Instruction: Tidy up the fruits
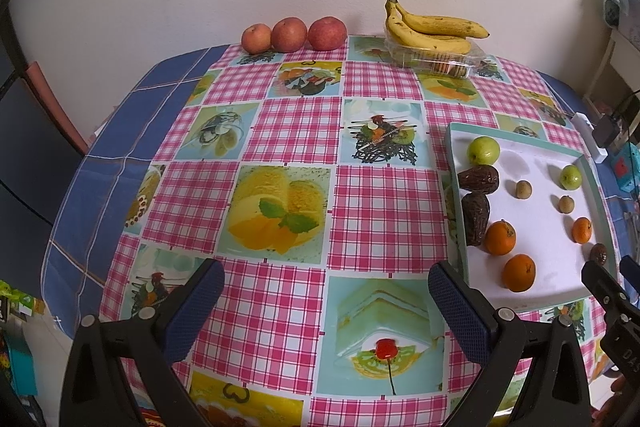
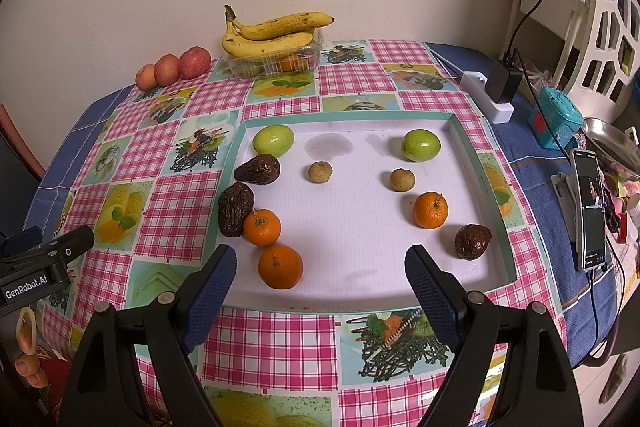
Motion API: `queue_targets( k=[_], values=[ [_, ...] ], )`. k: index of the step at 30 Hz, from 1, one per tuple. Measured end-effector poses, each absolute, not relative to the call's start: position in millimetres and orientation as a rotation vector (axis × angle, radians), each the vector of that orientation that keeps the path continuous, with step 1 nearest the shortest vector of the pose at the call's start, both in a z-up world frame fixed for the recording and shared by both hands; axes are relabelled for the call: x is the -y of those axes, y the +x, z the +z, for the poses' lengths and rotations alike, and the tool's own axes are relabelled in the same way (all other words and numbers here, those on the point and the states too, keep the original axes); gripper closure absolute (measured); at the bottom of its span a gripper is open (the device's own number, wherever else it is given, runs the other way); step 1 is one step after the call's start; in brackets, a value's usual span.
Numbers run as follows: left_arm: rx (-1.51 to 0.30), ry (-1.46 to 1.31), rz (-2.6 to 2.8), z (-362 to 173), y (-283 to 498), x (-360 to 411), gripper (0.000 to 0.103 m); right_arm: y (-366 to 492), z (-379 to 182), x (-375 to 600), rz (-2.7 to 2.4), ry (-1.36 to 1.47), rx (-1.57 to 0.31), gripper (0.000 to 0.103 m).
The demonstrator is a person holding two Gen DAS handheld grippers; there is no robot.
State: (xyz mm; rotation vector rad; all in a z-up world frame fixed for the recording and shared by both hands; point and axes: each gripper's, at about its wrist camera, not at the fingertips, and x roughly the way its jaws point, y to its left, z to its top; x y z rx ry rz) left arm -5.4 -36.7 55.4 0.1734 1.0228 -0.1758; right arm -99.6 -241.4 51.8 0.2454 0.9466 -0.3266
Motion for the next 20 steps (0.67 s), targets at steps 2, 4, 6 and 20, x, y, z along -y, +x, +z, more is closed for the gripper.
queue_targets(
  k=[2, 4, 6, 20],
  values=[
    [-1.023, 0.173, -0.174, 55.4, -5.6, 36.6, 0.0, -99.6, 51.8, 241.3, -0.327, 0.245, -0.947, 0.016],
    [-1.022, 0.173, -0.175, 55.3, -5.5, 36.2, 0.0, -99.7, 51.8, 241.3, -0.327, 0.246, -0.946, 0.016],
    [-1.022, 0.172, -0.173, 55.1, -5.8, 36.4, 0.0, -99.7, 51.8, 241.3, -0.327, 0.246, -0.946, 0.016],
    [-1.017, 0.166, -0.157, 56.3, -7.5, 38.1, 0.0, -99.7, 51.7, 241.6, -0.326, 0.245, -0.946, 0.016]
  ],
)
